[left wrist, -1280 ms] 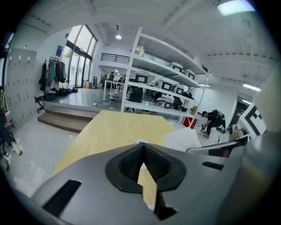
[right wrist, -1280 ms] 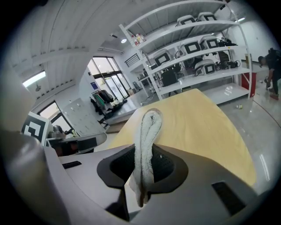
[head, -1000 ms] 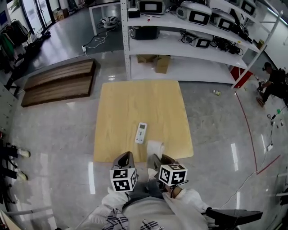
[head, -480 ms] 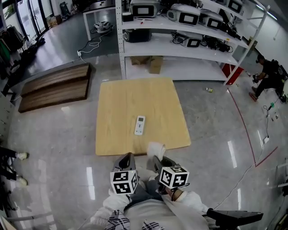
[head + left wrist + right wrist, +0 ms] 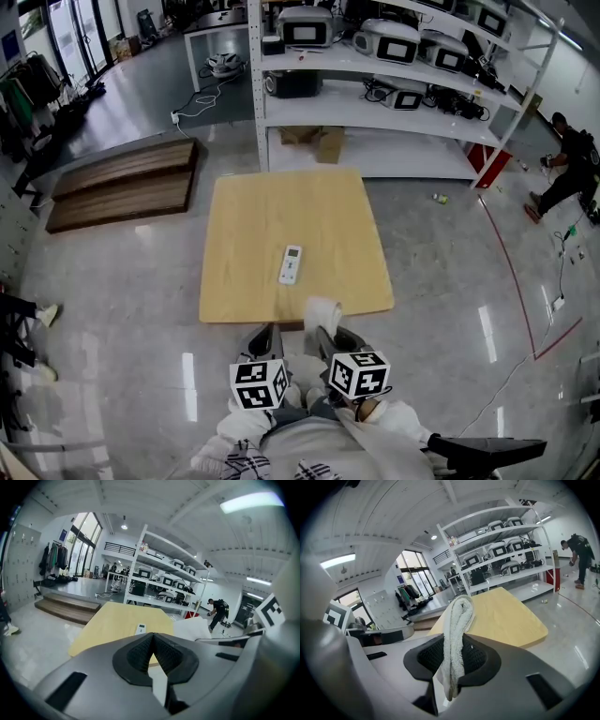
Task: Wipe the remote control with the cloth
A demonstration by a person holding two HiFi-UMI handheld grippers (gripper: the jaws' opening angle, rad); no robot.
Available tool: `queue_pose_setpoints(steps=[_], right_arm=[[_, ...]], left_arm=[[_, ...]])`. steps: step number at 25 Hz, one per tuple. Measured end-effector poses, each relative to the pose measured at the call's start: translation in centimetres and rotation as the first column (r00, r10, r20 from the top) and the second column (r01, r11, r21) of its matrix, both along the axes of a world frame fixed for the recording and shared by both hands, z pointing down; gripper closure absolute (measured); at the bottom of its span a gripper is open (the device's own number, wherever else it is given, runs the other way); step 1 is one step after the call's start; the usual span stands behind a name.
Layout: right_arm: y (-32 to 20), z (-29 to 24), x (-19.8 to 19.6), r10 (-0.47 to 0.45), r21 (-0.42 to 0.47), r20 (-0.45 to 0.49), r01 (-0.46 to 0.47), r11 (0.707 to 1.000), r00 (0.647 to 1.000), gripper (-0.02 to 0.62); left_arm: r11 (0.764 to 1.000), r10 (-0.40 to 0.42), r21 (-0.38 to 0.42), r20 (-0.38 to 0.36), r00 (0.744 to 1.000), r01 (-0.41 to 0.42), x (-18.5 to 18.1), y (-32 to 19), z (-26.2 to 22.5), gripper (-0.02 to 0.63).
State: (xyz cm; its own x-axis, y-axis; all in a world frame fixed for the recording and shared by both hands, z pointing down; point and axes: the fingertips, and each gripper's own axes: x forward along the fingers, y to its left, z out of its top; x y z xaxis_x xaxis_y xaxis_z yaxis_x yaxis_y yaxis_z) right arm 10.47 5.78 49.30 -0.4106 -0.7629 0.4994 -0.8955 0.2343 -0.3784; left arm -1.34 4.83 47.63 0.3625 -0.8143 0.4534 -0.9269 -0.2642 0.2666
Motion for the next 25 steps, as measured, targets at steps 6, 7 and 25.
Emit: queue_pose_setpoints(steps=[6,7,25], right_arm=[[0.2,-0.3,-0.6,-0.031,0.019,-0.009,0.031,0.999,0.999,0.506],[0.0,-0.5,-0.6,-0.038,0.028,-0.017,0.038,0.999,0.999,0.506],[0.6,-1.4,-0.5,-0.026,0.046,-0.039,0.028,0.999,0.999,0.506]], left_arm=[[1.000,-0.009,0.022,-0.001,1.000,0.009,-0.2,0.4,-0.4,0.603],[1.000,-0.010,0.028,0.002,1.000,0.010,-0.2,0.2,-0.5,0.603],[0.999,-0.014,0.029,0.021,1.000,0.013,-0.7,0.5,-1.0,0.603]])
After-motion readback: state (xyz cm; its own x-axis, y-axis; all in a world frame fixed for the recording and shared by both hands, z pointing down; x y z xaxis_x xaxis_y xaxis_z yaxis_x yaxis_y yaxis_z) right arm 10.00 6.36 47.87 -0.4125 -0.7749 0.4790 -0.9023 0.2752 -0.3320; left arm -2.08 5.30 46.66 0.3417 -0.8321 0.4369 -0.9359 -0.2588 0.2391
